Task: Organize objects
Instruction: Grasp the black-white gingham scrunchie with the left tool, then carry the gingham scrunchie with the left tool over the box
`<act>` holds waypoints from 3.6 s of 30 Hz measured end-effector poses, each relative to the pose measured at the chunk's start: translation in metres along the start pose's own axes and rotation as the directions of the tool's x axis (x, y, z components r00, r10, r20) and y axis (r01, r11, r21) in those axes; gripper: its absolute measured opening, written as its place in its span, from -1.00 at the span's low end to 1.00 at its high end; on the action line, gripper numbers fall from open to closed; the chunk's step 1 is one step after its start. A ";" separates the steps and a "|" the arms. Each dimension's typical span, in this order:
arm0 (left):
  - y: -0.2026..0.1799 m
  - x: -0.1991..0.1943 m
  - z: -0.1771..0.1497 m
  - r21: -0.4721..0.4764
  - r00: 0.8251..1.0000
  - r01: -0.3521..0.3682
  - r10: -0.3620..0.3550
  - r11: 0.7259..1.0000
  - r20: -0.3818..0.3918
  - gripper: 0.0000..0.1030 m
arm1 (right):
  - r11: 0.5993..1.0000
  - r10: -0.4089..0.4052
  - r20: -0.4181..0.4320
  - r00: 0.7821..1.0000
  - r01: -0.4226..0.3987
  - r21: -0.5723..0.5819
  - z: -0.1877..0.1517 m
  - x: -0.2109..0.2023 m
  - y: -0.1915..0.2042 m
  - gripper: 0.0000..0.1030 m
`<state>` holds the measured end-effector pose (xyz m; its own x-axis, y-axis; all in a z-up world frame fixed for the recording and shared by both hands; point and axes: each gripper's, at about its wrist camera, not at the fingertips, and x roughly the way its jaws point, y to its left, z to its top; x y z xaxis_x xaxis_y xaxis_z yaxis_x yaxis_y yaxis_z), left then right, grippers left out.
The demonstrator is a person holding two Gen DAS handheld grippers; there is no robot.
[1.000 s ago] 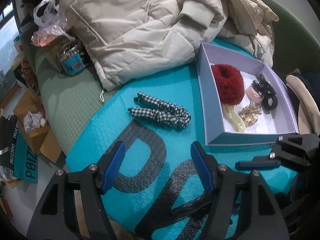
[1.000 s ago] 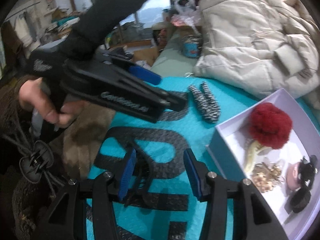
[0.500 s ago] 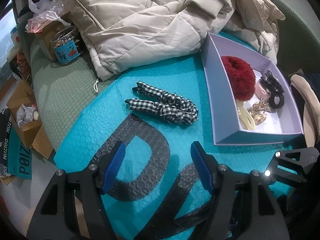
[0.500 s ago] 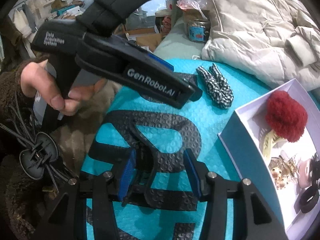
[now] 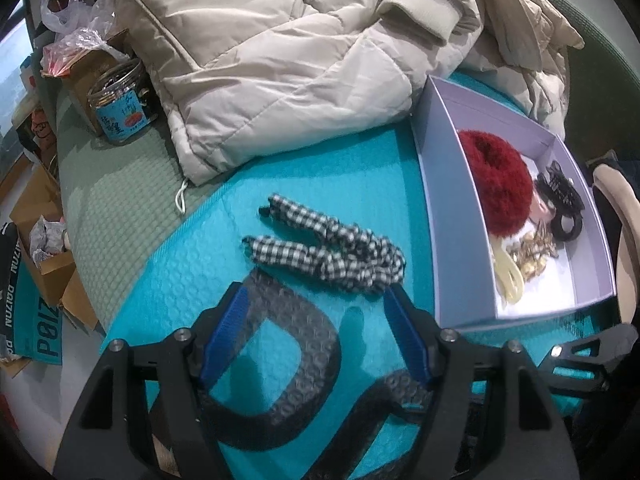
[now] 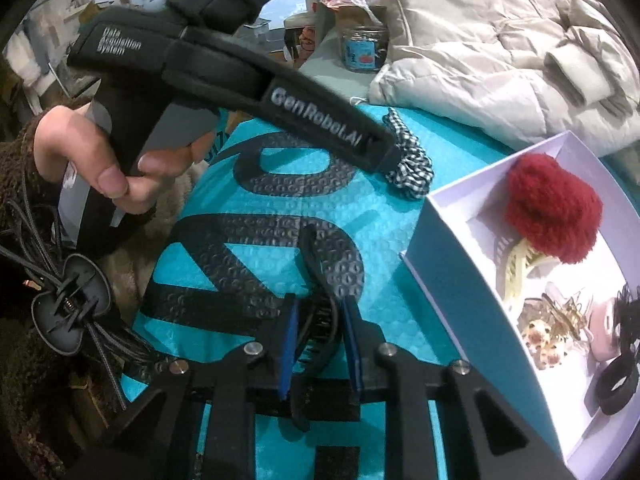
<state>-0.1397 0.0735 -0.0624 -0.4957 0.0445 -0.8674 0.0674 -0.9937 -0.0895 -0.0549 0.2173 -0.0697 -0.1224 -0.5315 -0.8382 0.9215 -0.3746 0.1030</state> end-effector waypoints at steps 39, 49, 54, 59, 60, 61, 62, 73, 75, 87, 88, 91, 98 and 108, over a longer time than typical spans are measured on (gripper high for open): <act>-0.006 -0.003 -0.023 0.152 0.999 0.030 -0.025 0.988 -0.036 -0.73 | 0.987 -0.144 -0.055 0.988 0.147 0.059 0.007 -0.013 0.001 -0.62; -0.007 -0.030 -0.055 0.214 0.994 0.101 -0.092 0.972 -0.051 -0.74 | 0.968 -0.181 -0.079 0.980 0.192 0.162 -0.015 -0.026 0.017 -0.64; -0.007 -0.042 -0.063 0.229 0.992 0.126 -0.116 0.965 -0.057 -0.75 | 0.956 -0.192 -0.072 0.979 0.203 0.212 -0.018 -0.034 0.024 -0.64; -0.009 -0.056 -0.069 0.241 0.989 0.144 -0.134 0.960 -0.055 -0.75 | 0.948 -0.204 -0.062 0.977 0.212 0.237 -0.009 -0.028 0.027 -0.64; -0.009 -0.059 -0.069 0.244 0.989 0.146 -0.137 0.959 -0.053 -0.75 | 0.947 -0.206 -0.059 0.977 0.214 0.241 -0.009 -0.030 0.028 -0.64; -0.009 -0.063 -0.070 0.250 0.989 0.146 -0.138 0.957 -0.050 -0.75 | 0.945 -0.209 -0.056 0.976 0.216 0.246 -0.009 -0.033 0.029 -0.64; -0.009 -0.066 -0.070 0.253 0.989 0.145 -0.138 0.956 -0.047 -0.75 | 0.943 -0.212 -0.052 0.976 0.218 0.250 -0.009 -0.036 0.030 -0.64; -0.018 -0.099 -0.069 0.292 0.988 0.152 -0.152 0.944 -0.021 -0.75 | 0.930 -0.259 -0.012 0.966 0.253 0.267 0.000 -0.058 0.036 -0.64; -0.021 -0.103 -0.067 0.298 0.987 0.156 -0.158 0.942 -0.017 -0.75 | 0.926 -0.271 -0.002 0.962 0.262 0.274 -0.001 -0.068 0.038 -0.64; -0.050 -0.122 -0.045 0.332 0.981 0.177 -0.194 0.927 0.018 -0.75 | 0.910 -0.323 0.035 0.946 0.300 0.286 0.003 -0.094 0.029 -0.64; -0.053 -0.122 -0.042 0.334 0.980 0.181 -0.198 0.925 0.019 -0.75 | 0.909 -0.327 0.035 0.945 0.304 0.285 0.004 -0.096 0.027 -0.64; -0.061 -0.120 -0.034 0.347 0.977 0.195 -0.212 0.918 0.012 -0.75 | 0.904 -0.342 0.045 0.938 0.316 0.287 0.007 -0.100 0.021 -0.64; -0.077 -0.113 -0.011 0.367 0.977 0.194 -0.214 0.909 0.013 -0.75 | 0.890 -0.374 0.063 0.925 0.339 0.304 0.018 -0.108 -0.004 -0.64; -0.098 -0.098 0.027 0.391 0.973 0.195 -0.226 0.900 0.036 -0.75 | 0.879 -0.391 0.109 0.914 0.337 0.337 0.024 -0.112 -0.040 -0.64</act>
<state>-0.1210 0.1639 0.0440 -0.5289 0.2645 -0.8064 -0.3743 -0.9255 -0.0581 -0.0867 0.2734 0.0335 -0.5126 -0.4216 -0.7480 0.6450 -0.7641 -0.0113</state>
